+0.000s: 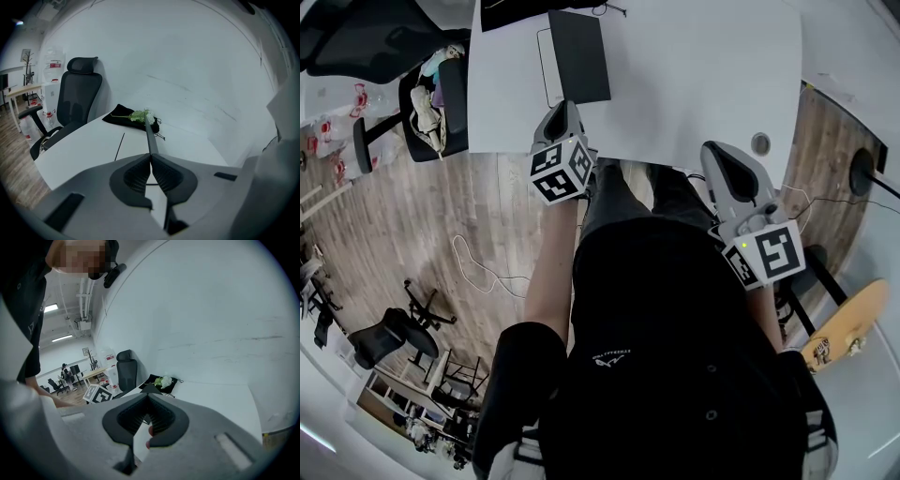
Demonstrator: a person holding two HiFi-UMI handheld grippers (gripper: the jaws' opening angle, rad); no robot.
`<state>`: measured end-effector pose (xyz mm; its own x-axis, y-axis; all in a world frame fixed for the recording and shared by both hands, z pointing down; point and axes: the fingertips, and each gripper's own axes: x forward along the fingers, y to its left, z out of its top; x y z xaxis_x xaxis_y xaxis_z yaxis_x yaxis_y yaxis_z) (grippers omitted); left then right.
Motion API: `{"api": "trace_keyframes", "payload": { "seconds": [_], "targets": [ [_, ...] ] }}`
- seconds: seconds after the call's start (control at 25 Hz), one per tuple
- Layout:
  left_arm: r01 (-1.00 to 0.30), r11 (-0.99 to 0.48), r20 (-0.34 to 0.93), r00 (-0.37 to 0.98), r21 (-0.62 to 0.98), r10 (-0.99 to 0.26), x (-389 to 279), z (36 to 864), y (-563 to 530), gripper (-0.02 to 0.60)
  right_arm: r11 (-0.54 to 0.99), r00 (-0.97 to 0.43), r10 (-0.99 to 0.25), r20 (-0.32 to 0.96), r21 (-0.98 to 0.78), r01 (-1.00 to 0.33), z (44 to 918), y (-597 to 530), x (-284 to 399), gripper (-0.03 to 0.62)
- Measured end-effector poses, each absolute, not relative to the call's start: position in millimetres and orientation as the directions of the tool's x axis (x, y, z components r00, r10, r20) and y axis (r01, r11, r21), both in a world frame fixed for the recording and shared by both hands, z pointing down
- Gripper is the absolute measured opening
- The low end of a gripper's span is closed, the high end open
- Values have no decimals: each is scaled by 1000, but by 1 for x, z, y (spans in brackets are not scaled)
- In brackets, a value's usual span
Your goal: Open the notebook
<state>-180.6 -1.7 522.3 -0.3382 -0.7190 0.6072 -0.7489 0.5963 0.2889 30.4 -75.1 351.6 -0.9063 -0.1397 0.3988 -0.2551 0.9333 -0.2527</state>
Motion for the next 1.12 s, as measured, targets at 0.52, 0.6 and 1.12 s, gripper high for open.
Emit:
{"api": "trace_keyframes", "payload": {
  "seconds": [0.52, 0.6, 1.12],
  "targets": [
    [-800, 530, 577, -301, 280, -759, -161, 508, -18, 14, 923, -899, -171, 402, -255, -289, 354, -78, 46, 5],
    [-806, 515, 572, -285, 291, -769, -158, 506, -21, 14, 920, -898, -178, 402, -256, -297, 354, -78, 47, 5],
    [-862, 387, 544, -163, 328, -823, -131, 498, -46, 14, 907, -889, -210, 407, -260, -332, 357, -80, 54, 5]
  ]
}}
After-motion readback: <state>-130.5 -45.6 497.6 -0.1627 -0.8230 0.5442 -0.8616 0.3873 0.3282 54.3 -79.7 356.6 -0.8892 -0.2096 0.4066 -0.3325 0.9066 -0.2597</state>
